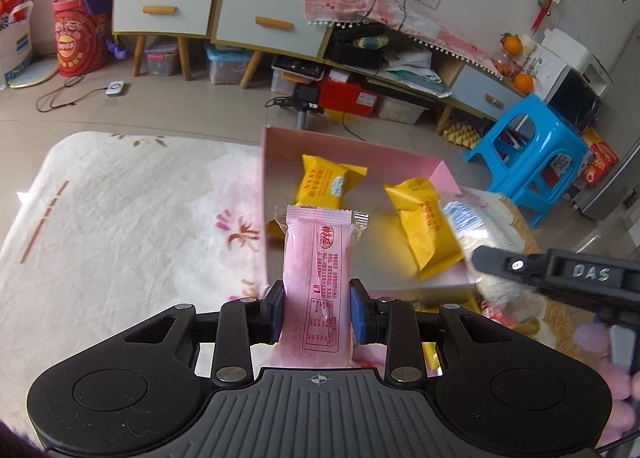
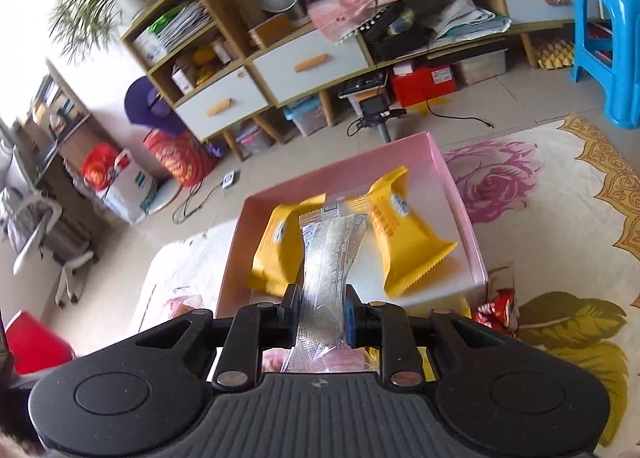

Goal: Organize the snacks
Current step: 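Carry both bars into the pink box beside the yellow packs and open both tools, then move both tools back toward the remaining snacks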

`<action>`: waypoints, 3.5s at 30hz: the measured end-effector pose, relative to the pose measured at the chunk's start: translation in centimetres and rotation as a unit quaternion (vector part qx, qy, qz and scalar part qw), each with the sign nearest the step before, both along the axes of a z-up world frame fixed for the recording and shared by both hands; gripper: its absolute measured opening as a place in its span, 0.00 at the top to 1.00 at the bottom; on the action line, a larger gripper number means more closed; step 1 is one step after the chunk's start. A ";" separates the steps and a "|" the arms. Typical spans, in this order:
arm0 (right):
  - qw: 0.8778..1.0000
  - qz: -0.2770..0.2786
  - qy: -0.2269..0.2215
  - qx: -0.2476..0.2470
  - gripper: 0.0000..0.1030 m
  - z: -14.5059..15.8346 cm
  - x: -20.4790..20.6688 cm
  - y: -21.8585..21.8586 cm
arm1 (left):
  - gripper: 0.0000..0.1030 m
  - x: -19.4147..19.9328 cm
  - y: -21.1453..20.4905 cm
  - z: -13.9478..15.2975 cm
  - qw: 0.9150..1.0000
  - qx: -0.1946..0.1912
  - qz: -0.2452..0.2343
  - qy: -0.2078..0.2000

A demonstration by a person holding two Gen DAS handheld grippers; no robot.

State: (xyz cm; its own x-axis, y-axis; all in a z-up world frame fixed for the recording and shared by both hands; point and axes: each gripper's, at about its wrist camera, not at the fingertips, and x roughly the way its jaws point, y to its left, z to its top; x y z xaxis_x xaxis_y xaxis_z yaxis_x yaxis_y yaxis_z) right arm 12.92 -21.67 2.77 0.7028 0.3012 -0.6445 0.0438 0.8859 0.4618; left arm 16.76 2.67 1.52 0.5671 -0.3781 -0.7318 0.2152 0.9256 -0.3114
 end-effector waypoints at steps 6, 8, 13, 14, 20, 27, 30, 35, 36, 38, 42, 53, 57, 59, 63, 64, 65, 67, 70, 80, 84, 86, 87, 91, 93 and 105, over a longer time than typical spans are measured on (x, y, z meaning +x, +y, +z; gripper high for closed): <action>0.999 0.002 0.008 0.045 0.88 -2.2 1.9 -0.7 | 0.72 2.6 -1.8 -1.7 0.998 -0.042 -0.025 0.031; 0.997 0.000 0.011 0.073 0.88 -2.9 2.3 -1.1 | 0.72 3.3 -2.6 -2.3 0.998 -0.044 -0.031 0.036; 0.997 -0.015 0.013 0.081 0.88 -3.7 3.1 -1.6 | 0.72 4.2 -4.4 -3.1 0.998 -0.011 -0.051 0.024; 0.997 -0.017 0.011 0.076 0.88 -3.8 3.1 -1.7 | 0.72 4.4 -4.4 -3.3 0.998 -0.012 -0.053 0.022; 0.998 -0.026 0.010 0.056 0.89 -4.6 3.3 -1.9 | 0.72 5.6 -4.9 -3.8 0.999 -0.005 -0.047 0.014; 0.999 -0.025 -0.002 0.034 0.88 -4.6 3.5 -1.7 | 0.71 6.0 -5.3 -4.5 0.999 0.012 -0.041 -0.012; 0.999 -0.029 -0.005 0.032 0.81 -4.5 3.5 -2.0 | 0.69 6.1 -5.0 -4.8 0.999 0.009 -0.037 -0.022; 0.998 -0.049 -0.001 0.039 0.59 -4.3 3.4 -2.7 | 0.47 5.7 -4.6 -5.0 0.999 0.003 -0.028 -0.020; 0.998 -0.053 -0.002 0.041 0.55 -4.2 3.3 -2.9 | 0.44 5.5 -4.6 -4.9 0.999 0.004 -0.029 -0.023; 0.997 -0.055 -0.004 0.046 0.54 -4.0 3.2 -3.0 | 0.39 5.1 -4.6 -4.8 0.999 0.005 -0.032 -0.025; 0.999 -0.042 -0.009 0.027 0.56 -3.0 2.8 -2.4 | 0.39 4.4 -4.4 -4.5 0.999 0.015 -0.033 -0.022; 1.000 -0.018 0.020 0.004 0.91 -3.5 4.2 -0.7 | 0.59 3.4 -4.5 -4.3 0.999 0.029 -0.033 -0.028; 1.000 -0.015 0.004 -0.003 0.98 -3.3 5.2 0.1 | 0.61 4.4 -5.1 -4.4 0.998 0.032 -0.033 -0.032; 1.000 -0.018 0.005 -0.009 1.00 -3.5 5.7 0.3 | 0.63 5.0 -5.5 -4.6 0.998 0.037 -0.033 -0.033; 0.999 -0.029 0.007 -0.012 1.00 -3.5 6.0 0.1 | 0.66 5.6 -5.6 -4.8 0.999 0.030 -0.034 -0.026; 1.000 -0.029 0.002 -0.007 0.99 -3.2 5.7 0.0 | 0.62 5.5 -5.6 -4.7 0.999 0.025 -0.035 -0.025; 1.000 -0.028 -0.003 -0.004 0.97 -3.0 5.5 -0.1 | 0.60 5.4 -5.5 -4.6 0.999 0.024 -0.041 -0.024; 1.000 -0.029 -0.008 -0.009 0.91 -2.4 5.1 -0.3 | 0.48 5.0 -5.5 -4.2 0.998 0.034 -0.045 -0.027; 1.000 -0.027 -0.005 -0.013 0.80 -1.7 4.6 -0.5 | 0.34 4.4 -5.2 -3.2 0.998 0.034 -0.034 -0.027; 0.999 -0.005 -0.009 -0.049 0.44 0.6 1.4 0.0 | 0.17 1.0 -4.1 -0.7 0.998 0.037 -0.038 -0.033; 0.998 -0.001 -0.015 -0.058 0.34 1.5 0.0 -0.2 | 0.15 -0.6 -3.9 -0.2 0.997 0.044 -0.046 -0.033; 0.998 0.000 -0.018 -0.065 0.30 1.9 -0.7 -0.1 | 0.11 -1.4 -3.8 0.1 0.997 0.049 -0.051 -0.033; 0.997 0.001 -0.019 -0.070 0.26 2.1 -0.9 -0.1 | 0.10 -1.8 -3.7 0.3 0.997 0.052 -0.053 -0.033; 0.996 0.002 -0.022 -0.089 0.19 2.7 -2.0 0.1 | 0.07 -3.2 -3.3 0.8 0.997 0.055 -0.051 -0.034; 0.996 0.004 -0.023 -0.091 0.18 3.0 -2.6 0.2 | 0.07 -3.6 -2.9 0.7 0.997 0.056 -0.042 -0.025; 0.992 -0.003 -0.047 -0.117 0.10 2.7 -5.9 -0.8 | 0.03 -6.5 -1.0 -1.0 0.998 0.055 -0.036 -0.010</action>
State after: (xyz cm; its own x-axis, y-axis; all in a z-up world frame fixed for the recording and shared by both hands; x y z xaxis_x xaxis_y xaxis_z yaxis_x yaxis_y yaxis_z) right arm 7.03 -22.49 5.46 0.7641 0.1468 -0.6282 0.0159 0.9692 0.2459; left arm 10.27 1.71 0.52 0.5566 -0.3357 -0.7600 0.2870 0.9361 -0.2033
